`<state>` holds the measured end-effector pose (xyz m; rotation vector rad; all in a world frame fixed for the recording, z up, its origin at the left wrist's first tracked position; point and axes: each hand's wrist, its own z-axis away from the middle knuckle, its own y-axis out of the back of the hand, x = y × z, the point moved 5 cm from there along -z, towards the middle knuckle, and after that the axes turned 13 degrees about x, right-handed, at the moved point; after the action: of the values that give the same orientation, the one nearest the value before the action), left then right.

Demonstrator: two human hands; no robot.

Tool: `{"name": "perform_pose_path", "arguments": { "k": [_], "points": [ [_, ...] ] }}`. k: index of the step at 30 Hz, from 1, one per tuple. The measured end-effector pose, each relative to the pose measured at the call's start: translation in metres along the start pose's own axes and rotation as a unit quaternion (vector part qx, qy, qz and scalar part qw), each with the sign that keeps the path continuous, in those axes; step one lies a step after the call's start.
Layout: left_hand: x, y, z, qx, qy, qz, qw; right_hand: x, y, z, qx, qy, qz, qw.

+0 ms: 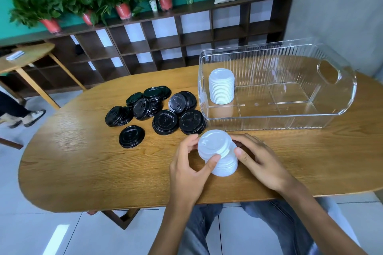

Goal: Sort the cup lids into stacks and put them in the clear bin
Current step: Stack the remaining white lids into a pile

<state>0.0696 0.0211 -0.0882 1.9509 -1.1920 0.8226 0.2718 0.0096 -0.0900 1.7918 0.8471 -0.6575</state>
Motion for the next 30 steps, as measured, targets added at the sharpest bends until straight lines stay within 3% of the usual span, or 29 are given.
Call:
{"name": "perform_pose_path", "arguments": {
  "k": [17,30],
  "points": [
    [0.001,-0.0074,0.0006,-0.087,-0.018,-0.052,0.995,0.0025,0.0009,0.0,0.017,-0.01,-0.026,0.999],
    [0.0012,-0.0091,0.0009,-0.095,-0.036,-0.027,0.994,0.0018,-0.0009,0.0,0.004,0.006,0.006,1.0]
  ]
}}
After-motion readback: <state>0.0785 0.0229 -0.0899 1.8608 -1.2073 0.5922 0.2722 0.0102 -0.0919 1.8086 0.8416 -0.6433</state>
